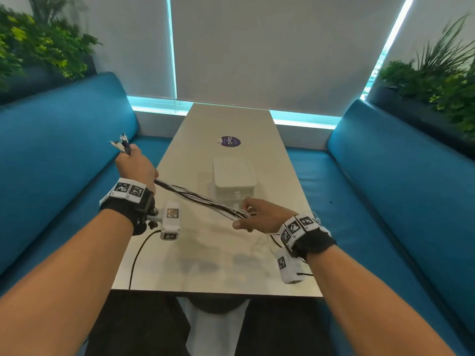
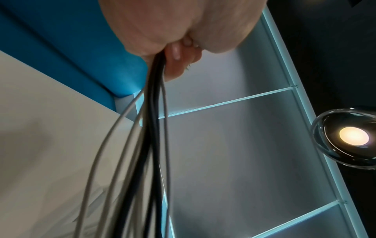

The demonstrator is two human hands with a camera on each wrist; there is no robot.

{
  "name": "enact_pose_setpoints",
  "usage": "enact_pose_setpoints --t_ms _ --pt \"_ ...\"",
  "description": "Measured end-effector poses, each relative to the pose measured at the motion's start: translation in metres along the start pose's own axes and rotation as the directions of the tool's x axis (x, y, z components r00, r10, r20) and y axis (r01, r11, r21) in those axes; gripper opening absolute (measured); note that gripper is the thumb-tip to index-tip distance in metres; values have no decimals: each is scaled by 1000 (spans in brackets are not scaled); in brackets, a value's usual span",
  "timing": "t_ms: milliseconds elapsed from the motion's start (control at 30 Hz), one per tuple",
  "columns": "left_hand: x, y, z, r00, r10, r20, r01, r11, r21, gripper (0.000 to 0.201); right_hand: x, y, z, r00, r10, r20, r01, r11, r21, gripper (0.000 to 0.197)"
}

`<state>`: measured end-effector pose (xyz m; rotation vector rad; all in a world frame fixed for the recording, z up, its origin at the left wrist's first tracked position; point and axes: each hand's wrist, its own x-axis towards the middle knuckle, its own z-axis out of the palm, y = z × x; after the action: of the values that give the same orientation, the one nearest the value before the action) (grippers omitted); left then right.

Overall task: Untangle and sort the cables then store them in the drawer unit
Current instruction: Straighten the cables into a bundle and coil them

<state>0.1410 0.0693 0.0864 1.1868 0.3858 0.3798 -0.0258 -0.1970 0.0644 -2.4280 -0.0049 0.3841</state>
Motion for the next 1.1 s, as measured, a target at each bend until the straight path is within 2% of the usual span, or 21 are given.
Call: enact_pose_setpoints --t_ms 100,233,300,400,467,600,733,867,967,1033,1100 --pt "4 -3 1 1000 -10 3 10 1000 -12 26 0 15 -4 1000 -4 19 6 997 -82 47" --pt "4 -8 3 1000 2 6 -2 1000 12 27 -3 23 -4 999 -10 52 14 997 -78 25" --pt "5 -12 5 1000 8 14 -8 1000 18 25 -1 23 -1 999 -7 -32 3 990 -138 24" --pt "14 -12 -1 998 43 -37 -41 998 50 25 -2 29 -2 975 -44 -218 9 987 -162 28" --pt "21 -13 -5 997 58 -48 -54 995 82 26 -4 39 -2 963 -32 -268 -29 974 -223 33" --pt "23 -23 -5 997 65 -36 -60 990 129 29 0 48 11 987 65 -145 -120 900 -418 26" --pt "35 -28 -13 997 43 -58 -35 989 144 32 -3 67 14 978 125 -164 -190 856 -481 25" --pt "37 -23 -11 993 80 -86 -69 990 125 25 -9 86 5 947 180 -266 -300 789 -536 19" --pt "40 -28 -10 990 98 -98 -80 983 167 27 -13 86 -1 919 237 -316 -389 686 -614 15" --pt "41 -30 -10 991 91 -101 -75 985 155 29 -14 95 -5 898 326 -295 -438 610 -660 24" --pt "46 -32 -13 988 104 -115 -87 985 150 27 -18 112 -11 850 432 -302 -513 547 -662 35"
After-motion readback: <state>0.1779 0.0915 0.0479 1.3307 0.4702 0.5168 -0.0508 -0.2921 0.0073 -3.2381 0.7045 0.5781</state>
